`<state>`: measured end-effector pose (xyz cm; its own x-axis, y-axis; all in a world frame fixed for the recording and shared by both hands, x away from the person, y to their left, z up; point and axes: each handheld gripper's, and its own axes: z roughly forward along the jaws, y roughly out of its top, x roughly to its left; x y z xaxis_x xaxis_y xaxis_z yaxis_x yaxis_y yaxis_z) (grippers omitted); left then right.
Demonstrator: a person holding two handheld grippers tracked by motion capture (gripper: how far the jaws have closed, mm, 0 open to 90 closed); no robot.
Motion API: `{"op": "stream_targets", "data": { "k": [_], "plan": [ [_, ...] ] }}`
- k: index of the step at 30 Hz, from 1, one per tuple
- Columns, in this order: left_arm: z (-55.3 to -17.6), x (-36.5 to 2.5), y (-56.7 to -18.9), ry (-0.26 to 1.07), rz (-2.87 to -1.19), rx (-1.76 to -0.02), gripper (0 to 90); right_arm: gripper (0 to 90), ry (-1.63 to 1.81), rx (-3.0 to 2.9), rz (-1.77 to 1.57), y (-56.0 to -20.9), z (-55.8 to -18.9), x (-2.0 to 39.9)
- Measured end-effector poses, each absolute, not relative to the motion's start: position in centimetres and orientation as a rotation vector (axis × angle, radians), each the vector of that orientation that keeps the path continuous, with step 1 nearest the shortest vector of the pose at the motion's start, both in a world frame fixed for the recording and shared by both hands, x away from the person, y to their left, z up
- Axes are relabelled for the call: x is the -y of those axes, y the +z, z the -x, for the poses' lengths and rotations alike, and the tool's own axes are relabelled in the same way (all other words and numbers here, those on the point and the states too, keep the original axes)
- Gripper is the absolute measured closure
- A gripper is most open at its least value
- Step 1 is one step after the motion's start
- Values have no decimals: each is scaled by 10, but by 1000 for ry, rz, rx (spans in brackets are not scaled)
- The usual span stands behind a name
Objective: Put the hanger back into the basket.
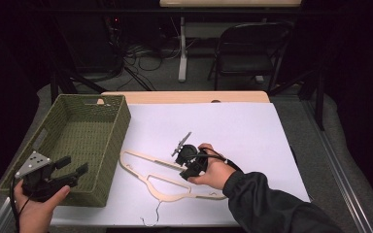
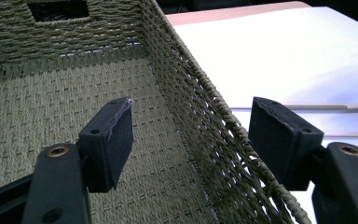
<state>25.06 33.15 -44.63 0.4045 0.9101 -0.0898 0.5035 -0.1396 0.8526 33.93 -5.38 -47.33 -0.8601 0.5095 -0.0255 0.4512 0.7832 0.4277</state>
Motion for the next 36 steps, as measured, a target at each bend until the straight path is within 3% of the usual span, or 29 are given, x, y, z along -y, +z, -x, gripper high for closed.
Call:
{"op": "stream_targets", "data": {
  "k": [29, 36],
  "plan": [
    [-252, -332, -447, 582, -1796, -1226, 310, 697, 515, -2972, -732, -491, -352, 20],
    [-253, -331, -448, 579, -1798, -1227, 310, 688, 489, -2918, -759, -497, -370, 22]
  ]
}}
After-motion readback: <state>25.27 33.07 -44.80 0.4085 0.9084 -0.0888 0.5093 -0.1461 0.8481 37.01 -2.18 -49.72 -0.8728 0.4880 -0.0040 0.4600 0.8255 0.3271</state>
